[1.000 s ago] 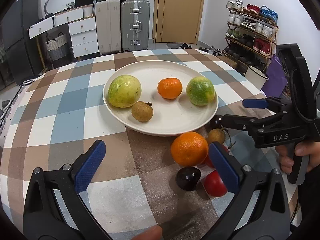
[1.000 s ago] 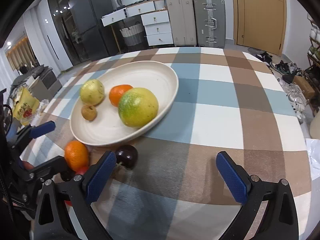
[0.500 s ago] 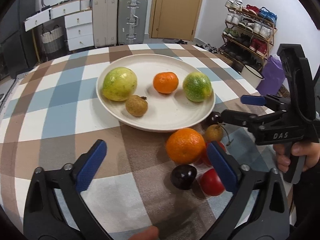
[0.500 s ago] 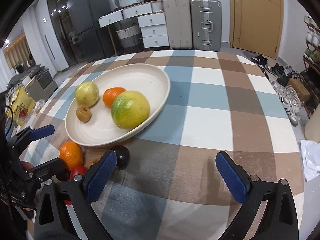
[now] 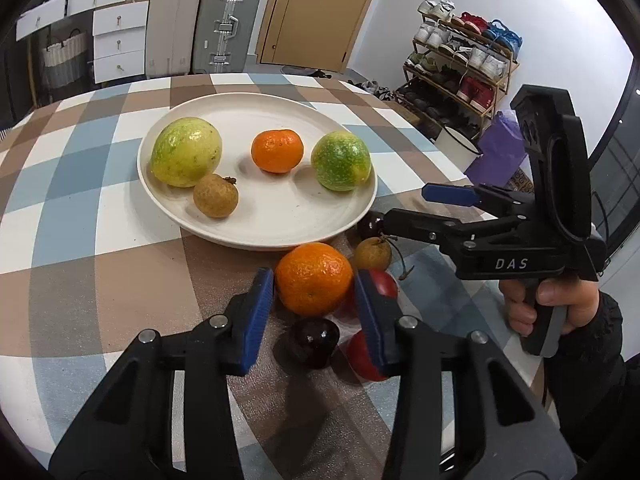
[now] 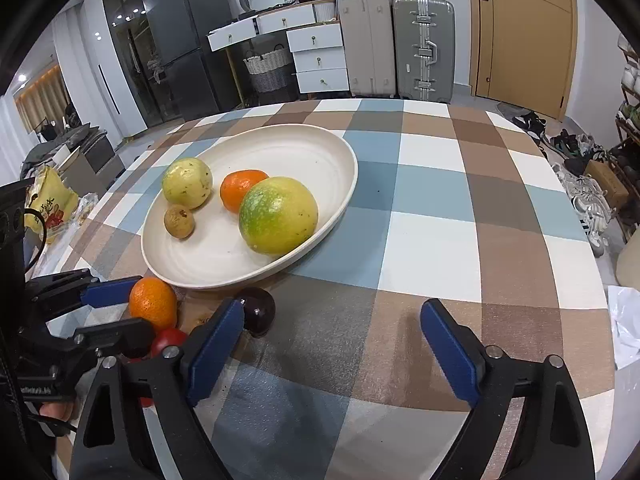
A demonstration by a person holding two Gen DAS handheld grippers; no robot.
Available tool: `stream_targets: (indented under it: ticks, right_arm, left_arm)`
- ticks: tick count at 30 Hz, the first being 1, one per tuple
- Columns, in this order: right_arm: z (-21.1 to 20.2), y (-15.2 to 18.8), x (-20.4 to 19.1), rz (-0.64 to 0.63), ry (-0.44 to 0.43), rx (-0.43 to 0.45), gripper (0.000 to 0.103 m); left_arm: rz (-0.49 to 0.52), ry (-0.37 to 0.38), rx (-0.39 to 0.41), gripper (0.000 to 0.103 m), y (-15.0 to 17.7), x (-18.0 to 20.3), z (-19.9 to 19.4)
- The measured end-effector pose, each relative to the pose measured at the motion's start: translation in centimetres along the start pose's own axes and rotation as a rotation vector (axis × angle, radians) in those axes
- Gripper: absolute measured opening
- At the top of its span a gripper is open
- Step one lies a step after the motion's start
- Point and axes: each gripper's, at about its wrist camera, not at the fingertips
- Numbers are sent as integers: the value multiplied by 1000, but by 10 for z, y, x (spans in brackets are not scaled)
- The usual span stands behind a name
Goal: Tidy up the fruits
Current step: 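Close the left tool on the mandarin while the right tool closes on the dark plum, then lift the mandarin with the left tool while the right tool lifts the dark plum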
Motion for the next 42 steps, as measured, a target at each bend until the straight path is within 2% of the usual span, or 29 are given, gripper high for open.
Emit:
stream_targets:
  ticks: [13, 18, 20, 24, 29, 42]
  right_arm:
    - [6, -2, -2, 47, -126, 7, 75]
    - [8, -5, -6, 36, -142, 2, 63]
    - [9, -5, -9, 31, -166, 1, 55]
    - [9, -6, -13, 19, -177, 6, 47]
    - [7, -6, -15, 10, -211, 18, 28]
    - [-5, -1, -7, 18, -192, 47, 27]
  left_arm:
    - [38, -7, 56, 38, 1, 8, -17]
    - [37, -7, 62, 38, 1, 8, -20]
    - [41, -9, 67, 38, 1, 8, -21]
    - [43, -10, 70, 38, 1, 8, -22]
    - [41, -9, 71, 38, 2, 8, -22]
    - [33, -9, 87, 38, 0, 4, -26]
Point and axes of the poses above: each gripper's, at about its wrist camera, not at the fingertips, and z roughly the way its jaws point, x to its right, y to its underside, and after that the axes turned 14 degrees about -z, right-handed
